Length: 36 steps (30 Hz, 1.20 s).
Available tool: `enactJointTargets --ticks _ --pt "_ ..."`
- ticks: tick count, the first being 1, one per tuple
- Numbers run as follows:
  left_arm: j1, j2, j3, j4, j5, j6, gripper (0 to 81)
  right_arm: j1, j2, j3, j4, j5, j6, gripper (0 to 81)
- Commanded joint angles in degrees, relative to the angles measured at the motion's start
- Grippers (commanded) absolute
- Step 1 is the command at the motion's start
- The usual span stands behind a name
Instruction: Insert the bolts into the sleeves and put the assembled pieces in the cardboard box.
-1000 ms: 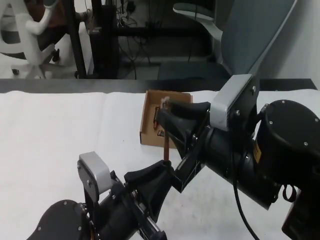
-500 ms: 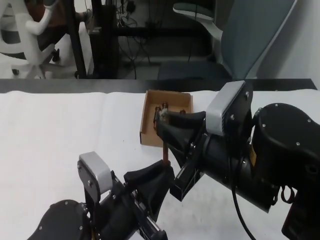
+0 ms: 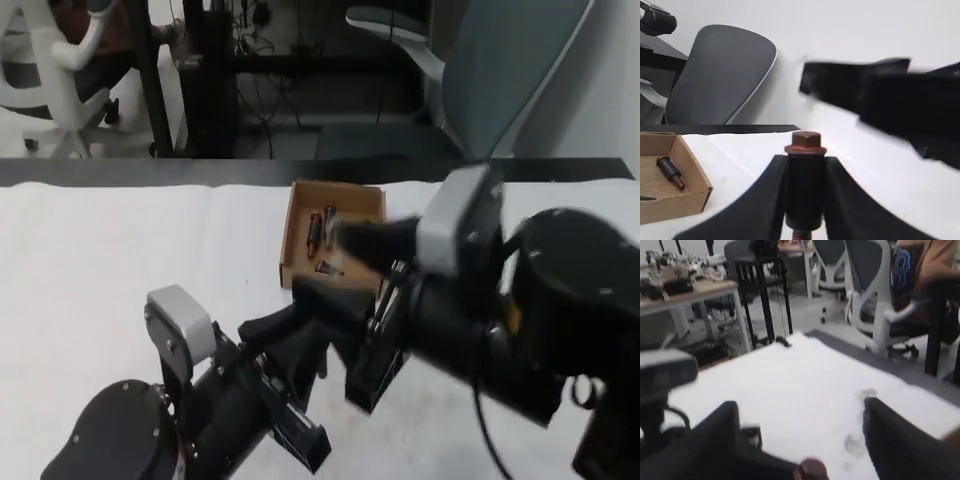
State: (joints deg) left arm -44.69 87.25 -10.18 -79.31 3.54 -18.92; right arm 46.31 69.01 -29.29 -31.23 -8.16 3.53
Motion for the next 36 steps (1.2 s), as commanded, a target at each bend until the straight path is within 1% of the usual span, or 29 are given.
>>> enactJointTargets --ticks 1,3,5,7,9,13,15,19,23,25,26,28,29,31,34,36 --pt "1.14 -0.60 -0.50 -2.91 2.18 1.85 1.8 0.24 -5.04 -0.59 -9.03 0.28 0.37 65.9" --pt "2.31 -0.60 -0.91 -2.29 2.18 1.85 1.8 -0.05 -8.44 -1.26 -9.35 2.59 0.37 65.9" --pt "3.82 -0.60 -3.02 1.07 2.80 1.85 1.8 -0.26 -12.18 -1.79 -5.95 6.85 0.13 65.9" --pt "5.85 -0.53 -7.47 9.48 6.74 1.85 1.8 -0.68 -16.04 -1.81 1.55 11.54 -1.06 65.9" --pt "7.65 -0.22 -14.16 21.62 9.86 3.83 1.8 -1.29 -18.78 -1.81 11.45 15.26 -0.95 65.9" --pt "10.58 2.73 -29.50 48.73 10.04 14.34 1.8 -1.52 -20.88 -1.81 27.30 15.95 1.40 65.9" --pt "12.08 5.37 -36.25 56.66 9.69 16.96 1.8 -1.52 -20.86 -1.81 32.01 15.76 3.77 65.9" --pt "15.22 13.16 -48.38 60.52 9.70 16.81 1.8 -1.52 -20.86 -1.81 38.69 15.12 6.16 65.9" --pt "18.03 21.22 -59.70 65.20 9.96 16.25 1.8 -1.52 -20.86 -1.81 42.19 14.63 7.41 65.9" --pt "18.81 25.07 -64.29 68.11 12.07 16.27 0.8 -1.52 -20.86 -1.81 43.25 14.63 7.41 65.9" --pt "19.00 27.19 -66.58 69.52 14.71 16.27 7.0 -1.52 -20.86 -1.81 43.79 14.63 7.26 65.9" --pt "19.46 30.94 -70.19 71.75 18.31 16.27 26.5 -1.52 -20.86 -1.81 44.29 14.53 7.25 65.9" --pt "19.44 32.75 -71.70 72.35 18.60 16.11 44.2 -1.52 -20.86 -1.81 44.41 14.44 7.25 65.9" --pt "19.44 35.55 -73.89 72.70 18.42 14.45 70.0 -1.52 -20.86 -1.81 44.42 14.45 7.25 65.9" --pt "19.44 37.38 -75.07 72.69 18.42 6.58 70.0 -1.52 -20.86 -1.81 44.42 14.45 7.25 65.9" --pt "19.44 36.95 -75.08 73.13 19.59 3.18 70.0 -1.52 -20.86 -1.81 44.53 14.45 7.25 65.9"
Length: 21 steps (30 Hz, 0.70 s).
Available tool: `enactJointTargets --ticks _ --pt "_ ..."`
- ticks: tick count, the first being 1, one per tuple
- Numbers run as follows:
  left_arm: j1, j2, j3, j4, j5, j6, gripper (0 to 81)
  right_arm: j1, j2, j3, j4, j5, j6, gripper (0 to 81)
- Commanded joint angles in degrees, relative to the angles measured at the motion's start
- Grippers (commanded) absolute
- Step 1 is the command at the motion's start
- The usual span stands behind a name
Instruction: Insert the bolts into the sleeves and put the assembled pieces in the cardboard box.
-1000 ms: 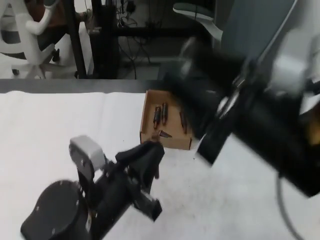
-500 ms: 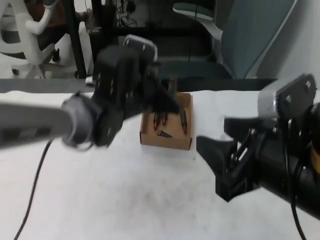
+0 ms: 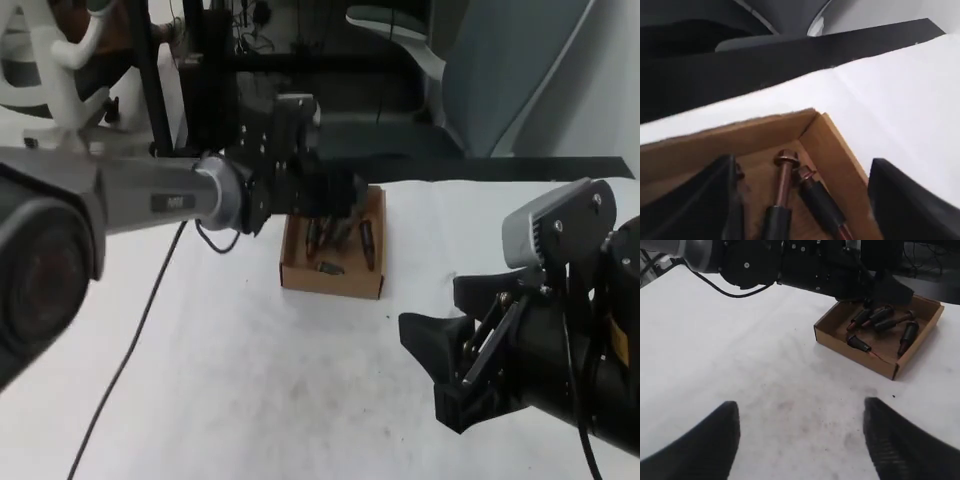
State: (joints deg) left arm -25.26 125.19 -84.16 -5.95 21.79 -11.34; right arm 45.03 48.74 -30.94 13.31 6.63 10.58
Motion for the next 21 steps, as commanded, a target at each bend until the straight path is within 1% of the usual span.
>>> enactJointTargets --ticks 1,2,3,5,6,7,8,9,11,12,14,15,16,19,21 --pt "0.01 -1.84 -1.00 0.05 2.69 -5.42 70.0 -0.24 -0.58 -0.16 -0.01 -0.34 0.09 65.9" --pt "0.01 -2.68 -0.89 0.19 3.99 -5.30 70.0 -0.24 -0.58 -0.16 -0.01 -0.34 0.08 65.9" --pt "0.11 -4.06 -0.66 0.17 4.58 -4.99 68.3 -0.24 -0.58 -0.16 -0.01 -0.18 0.11 65.9" --pt "0.11 -7.68 -0.01 0.00 6.09 -2.49 46.2 -0.24 -0.85 -0.16 -0.01 0.20 -0.71 65.5" --pt "0.11 -9.50 0.45 0.17 6.90 -1.06 37.0 -0.24 -1.00 -0.16 -0.01 0.69 -0.77 62.6" --pt "0.11 -12.73 1.53 0.18 8.07 1.17 21.1 -0.24 -1.10 -0.16 -0.01 1.24 -0.76 55.3" --pt "0.11 -15.11 2.24 0.18 8.46 2.46 14.6 -0.24 -1.36 -0.16 -0.01 1.27 -0.76 44.9" --pt "0.11 -18.85 4.55 0.18 8.83 4.89 2.1 -0.24 -1.63 -0.16 -0.01 1.26 -1.33 32.6" --pt "0.11 -22.72 7.14 0.18 8.82 7.34 1.4 0.03 -2.16 -0.16 -0.01 1.26 -3.53 4.1" --pt "0.11 -24.63 8.59 0.18 8.82 8.36 1.7 0.12 -2.32 -0.16 -0.01 1.26 -3.65 1.0" --pt "0.11 -29.68 12.95 0.18 8.04 10.70 1.7 0.14 -3.41 -0.16 -0.01 1.26 -4.37 0.3" --pt "0.11 -35.86 19.65 -1.32 5.78 12.46 1.7 0.14 -4.93 0.60 -0.30 3.26 -6.48 0.6" --pt "0.11 -42.53 28.29 -5.70 1.69 12.43 1.7 0.14 -6.31 1.30 -0.29 5.98 -7.34 0.6" --pt "0.11 -51.68 39.60 -14.20 -3.52 9.12 1.7 0.14 -11.00 4.26 -0.29 12.26 -9.19 0.6" --pt "0.86 -57.40 46.08 -19.30 -7.03 8.09 1.7 0.14 -16.00 6.35 -0.29 13.26 -10.58 0.6"
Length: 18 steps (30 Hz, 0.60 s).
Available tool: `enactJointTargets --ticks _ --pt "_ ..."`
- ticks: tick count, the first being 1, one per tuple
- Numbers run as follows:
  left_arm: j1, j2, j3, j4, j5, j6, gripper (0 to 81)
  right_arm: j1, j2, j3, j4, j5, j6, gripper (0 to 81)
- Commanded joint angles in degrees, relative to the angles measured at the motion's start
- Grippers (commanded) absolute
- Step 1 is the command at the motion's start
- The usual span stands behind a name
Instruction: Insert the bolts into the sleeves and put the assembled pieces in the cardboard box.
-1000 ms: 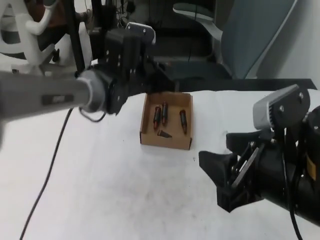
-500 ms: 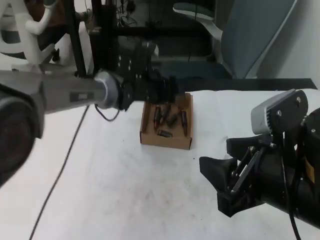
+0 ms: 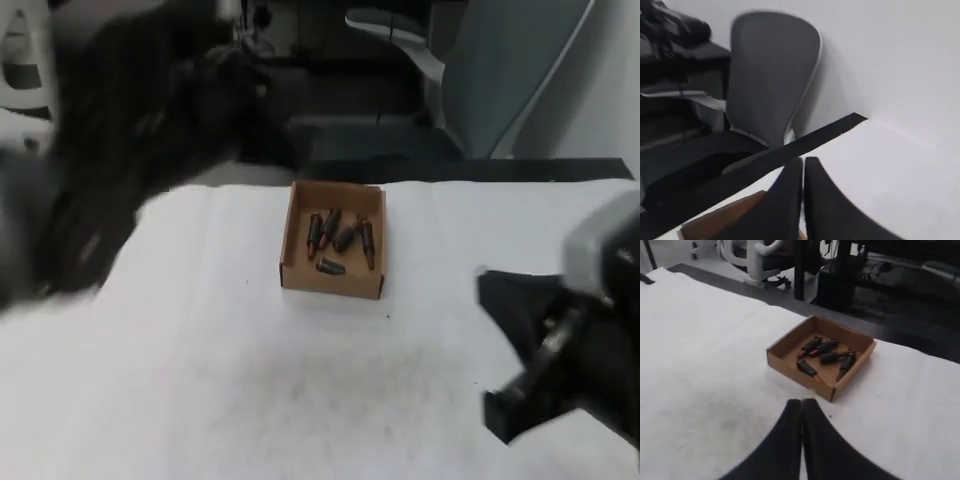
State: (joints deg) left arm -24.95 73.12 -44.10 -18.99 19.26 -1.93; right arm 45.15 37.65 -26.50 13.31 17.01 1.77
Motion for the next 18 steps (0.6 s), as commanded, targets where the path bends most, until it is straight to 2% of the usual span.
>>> enactJointTargets --ticks 1,4,7,9,11,14,18 --pt "1.21 -8.44 9.19 -7.66 -5.67 -1.89 1.7 0.02 -7.13 2.79 -0.29 2.87 -2.19 0.6" --pt "4.55 -17.60 16.46 -7.90 -8.64 -2.17 1.7 -0.13 -15.17 4.45 0.54 5.00 -4.58 0.6" --pt "9.48 -26.04 20.83 -5.38 -10.33 -2.40 1.7 -0.17 -21.08 5.07 1.42 14.42 -11.33 0.6" --pt "13.59 -30.94 22.64 -3.03 -10.21 -2.45 1.7 -0.17 -23.91 5.40 1.39 18.39 -16.58 0.6" --pt "17.27 -36.14 23.79 1.07 -10.18 -2.04 1.7 -0.17 -25.33 5.38 1.95 20.52 -17.92 0.6" --pt "23.35 -43.20 24.65 9.06 -8.06 -1.49 1.7 -1.93 -25.92 5.80 2.68 21.74 -18.75 0.6" --pt "30.10 -51.72 24.65 18.31 -1.93 -0.16 1.7 -7.97 -25.90 9.55 0.93 19.05 -17.71 0.6"
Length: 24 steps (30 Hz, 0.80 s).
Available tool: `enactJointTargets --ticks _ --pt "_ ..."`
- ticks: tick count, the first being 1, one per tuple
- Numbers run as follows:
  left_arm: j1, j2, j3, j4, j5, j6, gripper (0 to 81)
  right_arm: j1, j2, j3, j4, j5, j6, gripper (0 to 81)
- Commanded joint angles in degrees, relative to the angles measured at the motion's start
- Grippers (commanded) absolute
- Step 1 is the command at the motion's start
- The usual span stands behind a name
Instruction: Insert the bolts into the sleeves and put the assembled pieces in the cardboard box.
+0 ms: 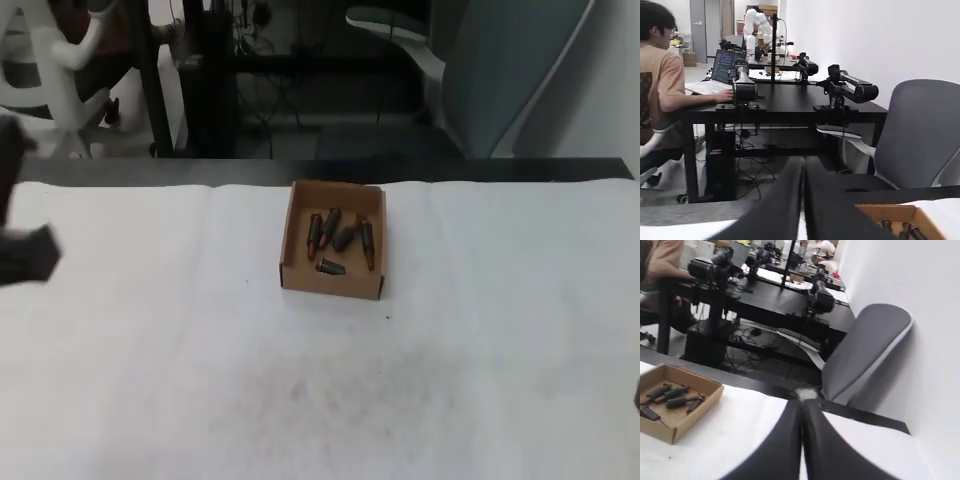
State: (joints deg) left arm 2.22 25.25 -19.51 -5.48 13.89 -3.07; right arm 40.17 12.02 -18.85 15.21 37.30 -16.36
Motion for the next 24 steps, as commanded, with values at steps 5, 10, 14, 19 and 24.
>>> enactJointTargets --ticks 5,10,14,19,24 --pt "8.39 -9.12 0.18 14.95 8.31 0.97 1.7 -12.42 -0.14 9.16 -7.75 -9.61 10.48 0.6" --pt "9.03 -9.68 4.13 16.80 9.80 0.97 1.7 -21.07 -0.14 18.07 -14.29 -19.70 20.79 0.6" --pt "9.04 -9.57 9.01 15.63 9.80 -1.03 1.7 -24.53 -0.03 18.85 -11.00 -27.03 20.53 0.6" --pt "9.04 -9.57 19.06 -0.31 8.31 -5.98 1.7 -25.11 -0.05 18.85 -9.46 -27.71 14.86 0.6" --pt "9.04 -9.43 19.51 -0.72 8.55 -4.54 1.7 -25.11 -0.05 18.85 -2.95 -27.87 15.56 0.6"
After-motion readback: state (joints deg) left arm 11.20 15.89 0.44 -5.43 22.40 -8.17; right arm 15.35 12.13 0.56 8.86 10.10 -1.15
